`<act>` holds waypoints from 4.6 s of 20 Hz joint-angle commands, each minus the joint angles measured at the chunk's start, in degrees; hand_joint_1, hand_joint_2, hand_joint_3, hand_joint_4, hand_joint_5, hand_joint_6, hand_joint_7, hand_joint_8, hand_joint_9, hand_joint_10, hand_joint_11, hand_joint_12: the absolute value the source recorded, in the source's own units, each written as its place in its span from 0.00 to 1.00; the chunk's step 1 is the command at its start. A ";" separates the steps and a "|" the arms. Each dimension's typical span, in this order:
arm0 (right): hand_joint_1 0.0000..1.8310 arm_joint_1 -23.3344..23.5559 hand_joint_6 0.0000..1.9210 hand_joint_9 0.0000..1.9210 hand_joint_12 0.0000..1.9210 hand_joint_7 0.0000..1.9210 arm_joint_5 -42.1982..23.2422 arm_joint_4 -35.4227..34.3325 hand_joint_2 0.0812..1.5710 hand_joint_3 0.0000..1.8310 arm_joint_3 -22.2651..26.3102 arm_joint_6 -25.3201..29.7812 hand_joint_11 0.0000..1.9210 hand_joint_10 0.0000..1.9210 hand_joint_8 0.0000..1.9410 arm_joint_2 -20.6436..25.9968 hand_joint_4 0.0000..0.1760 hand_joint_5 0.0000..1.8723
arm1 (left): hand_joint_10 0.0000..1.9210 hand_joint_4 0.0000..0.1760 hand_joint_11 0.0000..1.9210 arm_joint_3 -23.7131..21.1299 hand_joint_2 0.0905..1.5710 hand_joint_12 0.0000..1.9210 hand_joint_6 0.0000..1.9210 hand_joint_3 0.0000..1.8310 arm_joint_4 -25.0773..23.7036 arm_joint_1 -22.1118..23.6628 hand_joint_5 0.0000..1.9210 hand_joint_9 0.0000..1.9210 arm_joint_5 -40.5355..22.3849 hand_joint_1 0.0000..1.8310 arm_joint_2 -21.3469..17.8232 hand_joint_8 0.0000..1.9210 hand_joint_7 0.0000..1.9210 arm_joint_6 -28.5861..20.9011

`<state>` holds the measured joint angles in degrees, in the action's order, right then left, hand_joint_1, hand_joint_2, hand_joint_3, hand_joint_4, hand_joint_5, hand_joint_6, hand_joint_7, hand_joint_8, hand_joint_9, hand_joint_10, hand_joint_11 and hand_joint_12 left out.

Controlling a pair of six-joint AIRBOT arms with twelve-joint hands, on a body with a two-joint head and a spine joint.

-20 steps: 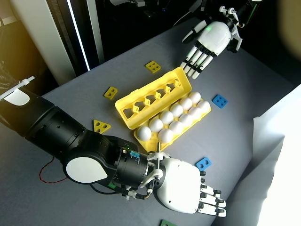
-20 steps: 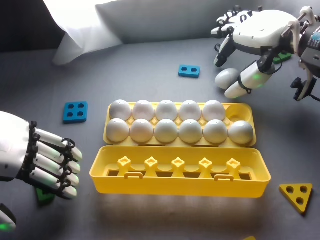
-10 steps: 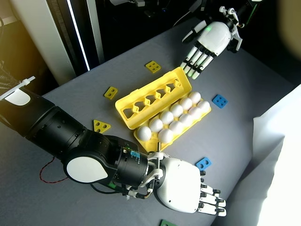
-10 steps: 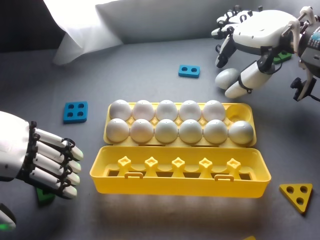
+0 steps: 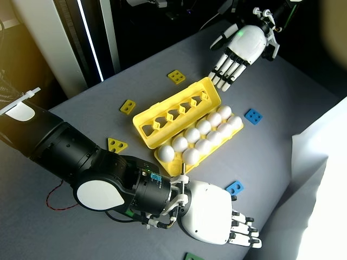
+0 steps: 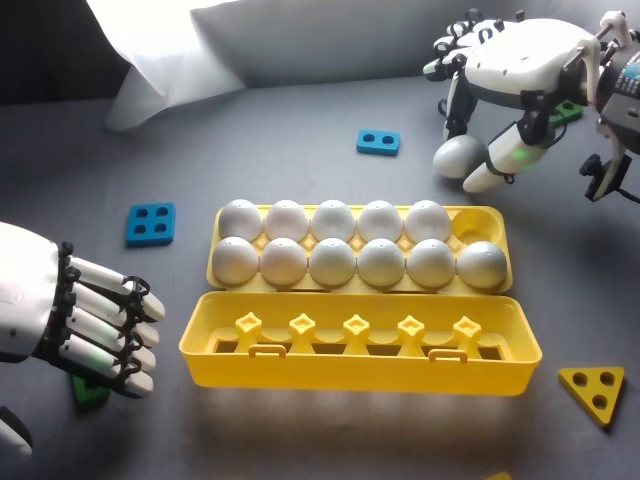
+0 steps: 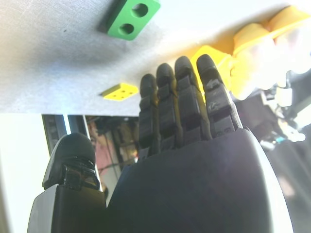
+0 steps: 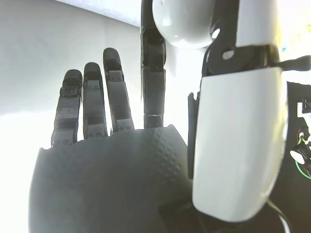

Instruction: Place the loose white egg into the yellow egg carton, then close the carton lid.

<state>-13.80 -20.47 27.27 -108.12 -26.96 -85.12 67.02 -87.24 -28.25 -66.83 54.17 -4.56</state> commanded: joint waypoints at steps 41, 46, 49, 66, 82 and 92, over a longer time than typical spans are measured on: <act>0.61 5.63 0.20 0.04 0.00 0.15 -0.80 30.51 0.60 0.00 19.35 30.72 0.00 0.00 0.00 14.69 0.88 0.71 | 0.00 0.00 0.00 -0.03 0.81 0.22 0.00 0.00 3.22 0.31 0.18 0.15 -2.64 0.00 -0.66 0.00 0.17 0.29; 0.61 5.92 0.20 0.04 0.00 0.14 0.67 30.50 0.60 0.00 22.15 32.13 0.00 0.00 0.00 15.26 0.79 0.71 | 0.00 0.00 0.00 -0.03 0.81 0.16 0.00 0.00 3.22 0.31 0.16 0.13 -2.58 0.00 -0.70 0.00 0.16 0.28; 0.61 5.98 0.20 0.05 0.00 0.15 0.75 30.50 0.60 0.00 22.42 32.13 0.00 0.00 0.00 15.27 0.74 0.71 | 0.00 0.00 0.00 -0.03 0.81 0.19 0.00 0.00 3.22 0.31 0.18 0.14 -2.56 0.00 -0.70 0.00 0.16 0.28; 0.60 5.23 0.24 0.04 0.00 0.15 1.34 30.52 0.61 0.00 23.24 31.42 0.00 0.00 0.00 15.29 1.00 0.68 | 0.00 0.00 0.00 -0.11 0.81 0.17 0.00 0.00 3.04 0.31 0.17 0.14 -2.51 0.00 -0.69 0.00 0.17 0.28; 0.35 4.10 0.00 0.00 0.00 0.09 1.69 30.52 0.46 0.00 23.73 30.51 0.00 0.00 0.00 15.28 0.94 0.48 | 0.00 0.00 0.00 -0.25 0.81 0.12 0.00 0.00 2.60 0.31 0.17 0.12 -2.36 0.00 -0.70 0.00 0.16 0.29; 0.32 4.67 0.00 0.00 0.00 0.10 1.49 30.52 0.45 0.00 23.73 29.65 0.00 0.00 0.00 15.62 0.98 0.46 | 0.00 0.00 0.00 -0.50 0.81 0.15 0.01 0.00 2.61 0.19 0.19 0.14 -2.37 0.00 -0.73 0.01 0.18 0.24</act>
<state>-9.58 -15.92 59.40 -84.27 2.72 -70.41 66.35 -88.05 -28.21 -66.35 54.17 -4.34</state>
